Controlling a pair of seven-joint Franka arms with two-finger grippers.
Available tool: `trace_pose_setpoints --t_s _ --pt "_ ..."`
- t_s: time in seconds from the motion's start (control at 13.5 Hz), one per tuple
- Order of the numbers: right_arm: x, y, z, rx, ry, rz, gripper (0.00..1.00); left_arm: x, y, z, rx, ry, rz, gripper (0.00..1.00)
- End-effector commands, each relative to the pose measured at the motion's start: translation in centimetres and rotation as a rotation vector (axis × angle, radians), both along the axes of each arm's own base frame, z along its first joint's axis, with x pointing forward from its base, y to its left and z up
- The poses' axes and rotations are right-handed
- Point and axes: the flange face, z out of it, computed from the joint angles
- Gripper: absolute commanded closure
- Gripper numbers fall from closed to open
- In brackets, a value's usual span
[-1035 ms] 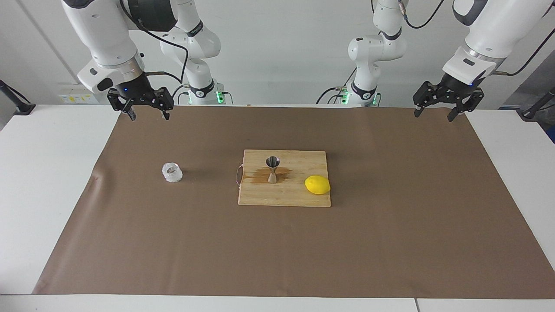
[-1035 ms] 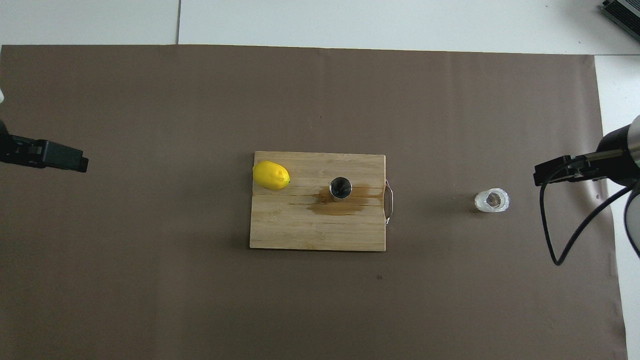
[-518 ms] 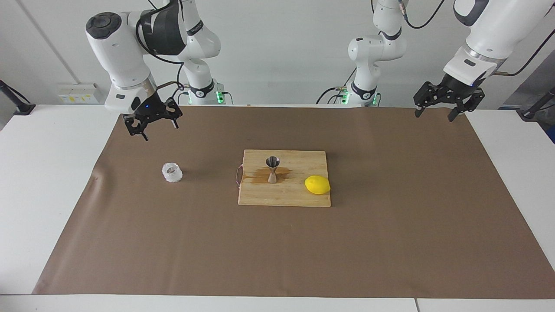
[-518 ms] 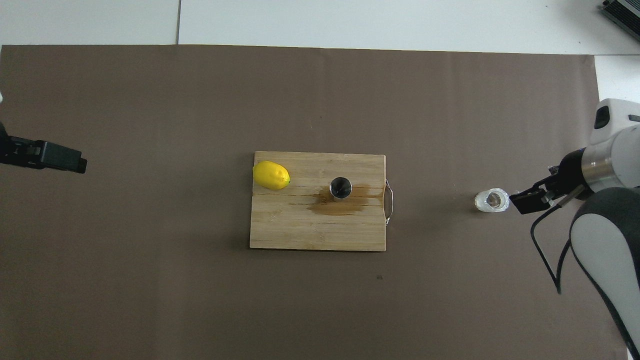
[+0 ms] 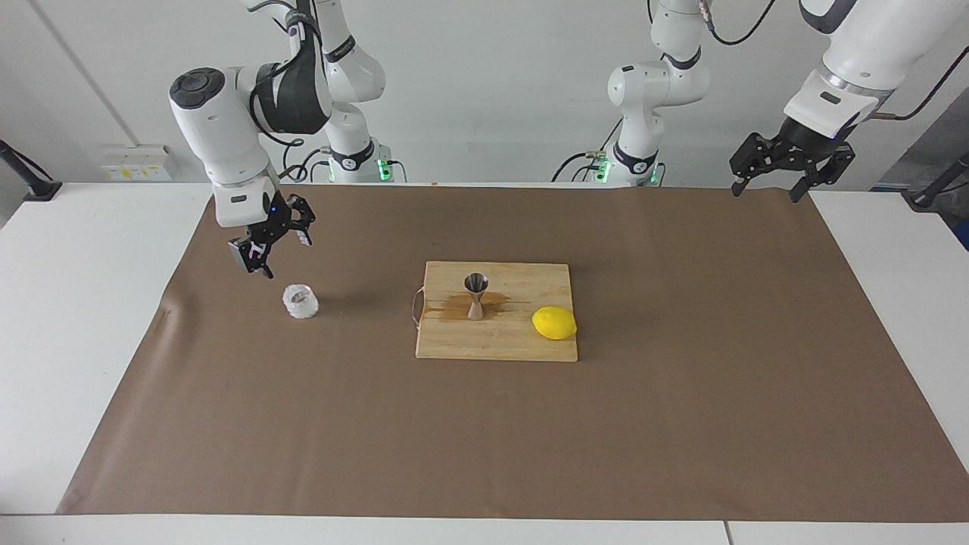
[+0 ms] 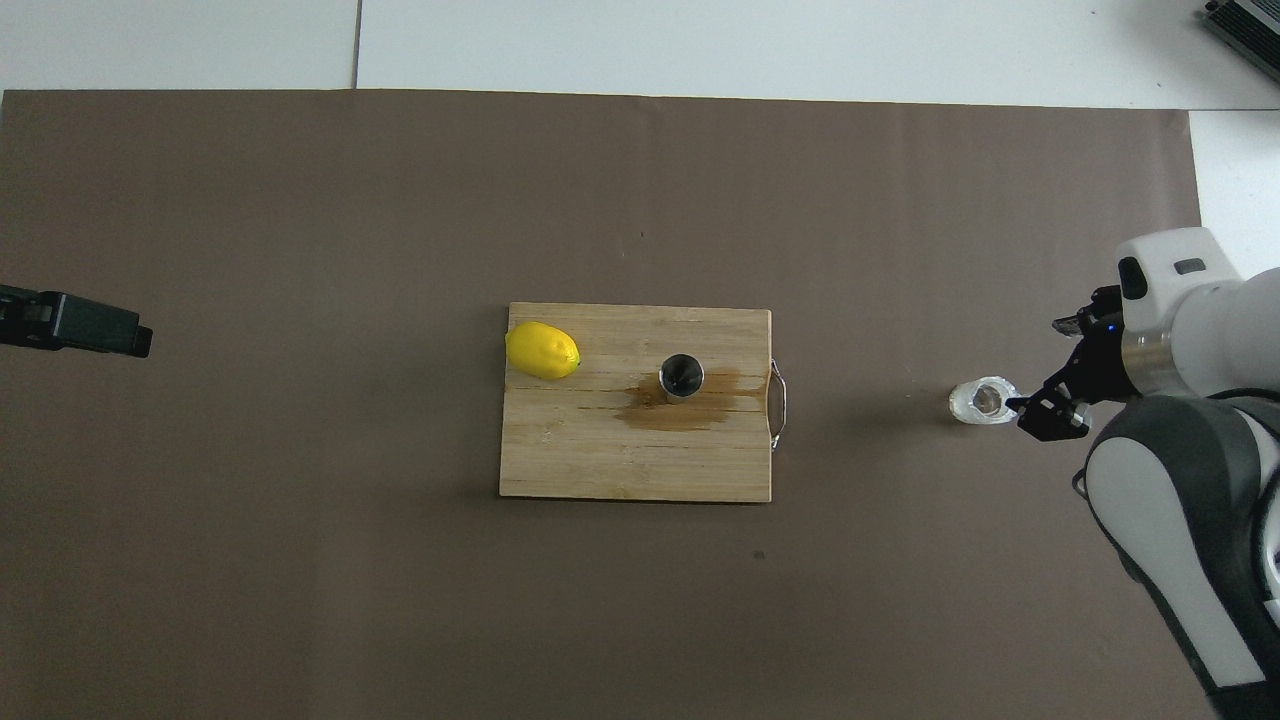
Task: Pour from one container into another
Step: 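Move the right gripper toward the small white cup and open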
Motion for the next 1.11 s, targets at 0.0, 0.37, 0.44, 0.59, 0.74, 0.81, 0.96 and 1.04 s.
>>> trace_pose_setpoints --t_s 0.0,0.37,0.44,0.59,0.74,0.81,0.96,1.04 --pt "-0.2 -0.1 0.1 0.016 -0.010 0.018 0.00 0.1 0.6 -0.5 0.004 0.016 0.002 0.00" --pt "-0.3 -0.6 -0.2 0.011 -0.001 0.057 0.00 1.5 -0.2 -1.6 0.003 -0.004 0.057 0.00" --pt "-0.4 -1.4 -0.4 0.009 0.000 0.099 0.00 1.9 -0.5 -2.2 0.007 0.008 0.051 0.00" --pt "-0.6 -2.9 -2.1 0.007 0.019 0.195 0.00 2.0 -0.1 -2.7 0.005 0.025 0.046 0.00" --pt "-1.0 -5.5 -3.8 0.077 0.016 0.254 0.00 1.4 -0.4 -2.6 0.009 0.046 0.035 0.00" --pt "-1.2 -6.9 -5.0 0.103 0.012 0.273 0.00 1.1 -0.8 -2.3 0.010 0.047 0.027 0.00" --pt "-1.2 -8.5 -6.9 0.114 -0.007 0.341 0.00 1.1 0.2 -2.3 0.011 0.049 0.044 0.00" --pt "-0.9 -8.5 -7.7 0.129 -0.024 0.407 0.00 1.2 0.2 -2.4 0.011 0.050 0.041 0.00"
